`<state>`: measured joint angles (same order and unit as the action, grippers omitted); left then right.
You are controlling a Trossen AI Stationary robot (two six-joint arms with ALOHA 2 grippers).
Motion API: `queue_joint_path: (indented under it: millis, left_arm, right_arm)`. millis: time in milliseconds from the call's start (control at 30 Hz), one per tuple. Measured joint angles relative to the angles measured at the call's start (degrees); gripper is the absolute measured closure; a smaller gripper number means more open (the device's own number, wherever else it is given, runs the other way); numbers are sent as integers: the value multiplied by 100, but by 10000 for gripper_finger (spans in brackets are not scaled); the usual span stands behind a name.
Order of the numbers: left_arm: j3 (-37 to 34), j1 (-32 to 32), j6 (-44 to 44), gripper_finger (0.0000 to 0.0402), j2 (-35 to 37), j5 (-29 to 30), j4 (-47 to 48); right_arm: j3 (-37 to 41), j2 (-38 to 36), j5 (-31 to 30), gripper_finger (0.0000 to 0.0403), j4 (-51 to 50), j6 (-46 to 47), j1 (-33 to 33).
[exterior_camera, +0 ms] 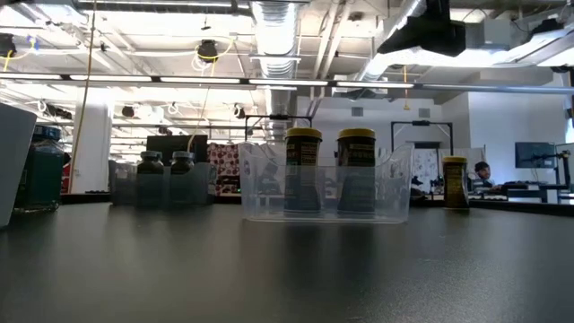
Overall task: Sort spices by type
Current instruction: Put the red seasoning can into the gray bin
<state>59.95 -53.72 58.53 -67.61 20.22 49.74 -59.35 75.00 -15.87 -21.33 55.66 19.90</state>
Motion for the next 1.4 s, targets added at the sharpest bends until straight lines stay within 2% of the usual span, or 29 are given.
queue_joint_path:
  millis: [133,400,767,1067,1400]
  left_arm:
    - [-99,-333,494,201,-72,42,-3]
    - [48,-556,817,201,-745,79,-28]
    - [237,-1188,1330,201,-1495,-1,197]
    - [237,-1287,1430,201,-1596,10,338]
    - [133,-1721,1810,201,-1595,10,454]
  right_arm:
    - [0,0,0,46,10,-2,1]
    - [0,0,-3,46,52,-10,37]
    - [0,0,-3,46,48,-28,35]
    - [0,0,-3,46,45,-61,35]
    - [0,0,-3,46,45,-61,35]
